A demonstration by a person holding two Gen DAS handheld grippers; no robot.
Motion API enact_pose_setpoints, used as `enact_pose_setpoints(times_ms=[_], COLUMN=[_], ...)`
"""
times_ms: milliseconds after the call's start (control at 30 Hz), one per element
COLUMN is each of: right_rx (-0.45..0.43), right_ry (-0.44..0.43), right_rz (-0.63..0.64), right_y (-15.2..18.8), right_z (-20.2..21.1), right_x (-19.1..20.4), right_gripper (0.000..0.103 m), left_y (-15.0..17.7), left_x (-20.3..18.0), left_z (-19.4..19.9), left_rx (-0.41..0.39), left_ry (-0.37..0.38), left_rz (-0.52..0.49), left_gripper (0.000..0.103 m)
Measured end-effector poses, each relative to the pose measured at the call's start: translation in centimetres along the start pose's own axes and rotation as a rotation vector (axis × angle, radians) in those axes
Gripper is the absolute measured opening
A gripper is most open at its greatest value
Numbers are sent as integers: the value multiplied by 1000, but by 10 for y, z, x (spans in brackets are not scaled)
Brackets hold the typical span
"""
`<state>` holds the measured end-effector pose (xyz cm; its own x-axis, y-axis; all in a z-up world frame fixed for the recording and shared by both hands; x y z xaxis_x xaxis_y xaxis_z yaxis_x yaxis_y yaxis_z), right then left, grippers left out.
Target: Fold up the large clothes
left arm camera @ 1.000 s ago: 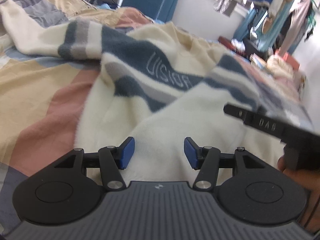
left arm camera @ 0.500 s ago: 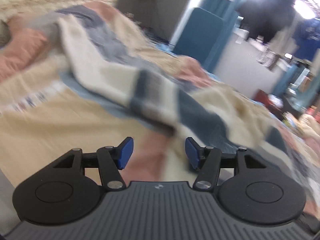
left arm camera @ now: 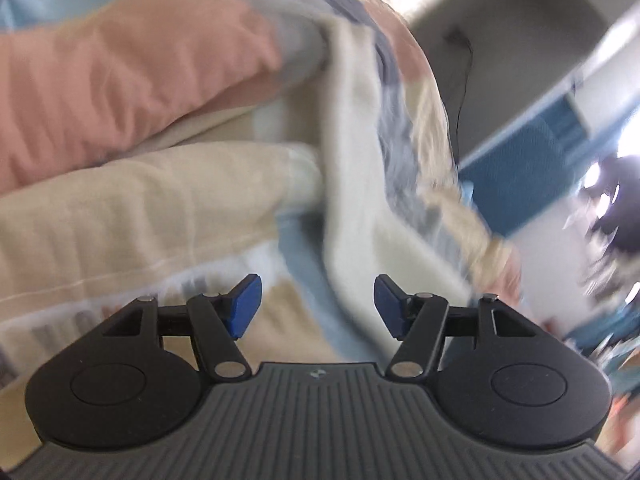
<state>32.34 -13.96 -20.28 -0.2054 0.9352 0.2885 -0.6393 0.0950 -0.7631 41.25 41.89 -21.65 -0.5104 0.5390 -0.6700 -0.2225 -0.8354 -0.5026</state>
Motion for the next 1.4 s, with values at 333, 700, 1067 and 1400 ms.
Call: enact_pose_setpoints(times_ms=[333,700,1067,1400], right_rx=[-3,-18,-60,-157], right_ry=[-29,-2,74,155], right_rz=[-34,11,48,-12], right_y=[3,2,-7,-21], right_z=[-10,-14,3,57], right_x=[2,7,12,-7], right_gripper=[56,57,57,57], left_y=[-21,-30,19,164], left_x=[-22,-44,-191,-276], left_z=[-73,-113,4,122], left_rx=[1,-92,-315,-258], left_ry=[43,-41,163,451], left_rz=[-101,-239,-809,-1114], left_gripper=[43,10,9,9])
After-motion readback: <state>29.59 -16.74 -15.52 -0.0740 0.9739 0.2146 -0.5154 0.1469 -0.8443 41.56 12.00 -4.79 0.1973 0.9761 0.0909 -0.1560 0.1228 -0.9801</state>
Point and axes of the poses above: each gripper's, at about its wrist camera, not at the fingertips, and z roughly against the way its jaws point, x to its left, y to its underside, the point moved 6 cm from there along -z, roughly the way its jaws point, and after that the axes turned 1 degree about y, right-handed, at the moved point
